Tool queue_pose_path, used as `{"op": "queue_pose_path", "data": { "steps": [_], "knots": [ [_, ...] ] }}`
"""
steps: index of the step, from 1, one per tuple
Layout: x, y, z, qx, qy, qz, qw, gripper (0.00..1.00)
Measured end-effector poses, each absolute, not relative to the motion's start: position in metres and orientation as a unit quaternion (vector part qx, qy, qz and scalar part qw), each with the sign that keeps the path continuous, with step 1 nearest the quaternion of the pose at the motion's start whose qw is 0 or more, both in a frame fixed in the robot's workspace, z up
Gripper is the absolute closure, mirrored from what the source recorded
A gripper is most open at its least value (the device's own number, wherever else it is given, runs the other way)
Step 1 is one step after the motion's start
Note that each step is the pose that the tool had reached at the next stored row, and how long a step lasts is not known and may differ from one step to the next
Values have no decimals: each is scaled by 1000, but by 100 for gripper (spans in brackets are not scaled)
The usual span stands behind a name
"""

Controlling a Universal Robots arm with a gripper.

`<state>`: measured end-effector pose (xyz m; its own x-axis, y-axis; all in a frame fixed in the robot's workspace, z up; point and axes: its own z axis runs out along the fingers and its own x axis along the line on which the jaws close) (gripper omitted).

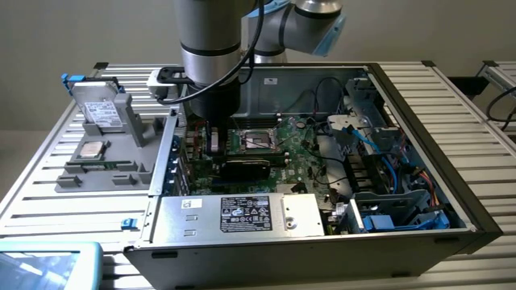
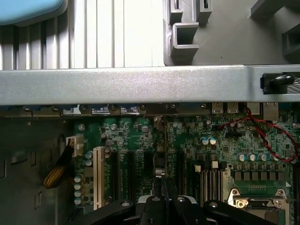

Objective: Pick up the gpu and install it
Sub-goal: 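Press down on the gpu until it lock into place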

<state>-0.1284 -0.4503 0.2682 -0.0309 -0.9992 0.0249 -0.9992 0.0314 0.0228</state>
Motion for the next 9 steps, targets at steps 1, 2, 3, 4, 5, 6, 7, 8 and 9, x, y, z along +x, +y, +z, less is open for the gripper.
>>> {"op": "queue_pose_path", "data": {
  "steps": [1, 2, 3, 4, 5, 6, 7, 8, 9],
  "knots": [
    [-128, -450, 268, 695, -718, 0, 17, 88],
    [-128, -450, 268, 695, -719, 0, 17, 88],
    [-128, -450, 268, 694, -720, 0, 17, 88],
    [-128, -450, 268, 694, -720, 0, 17, 88],
    [-128, -450, 268, 693, -721, 0, 17, 88],
    [-128, -450, 268, 692, -721, 0, 17, 88],
    [-128, -450, 268, 692, -722, 0, 17, 88],
    [-128, -450, 268, 692, -722, 0, 17, 88],
    [-128, -450, 268, 691, -722, 0, 17, 88]
  ]
}}
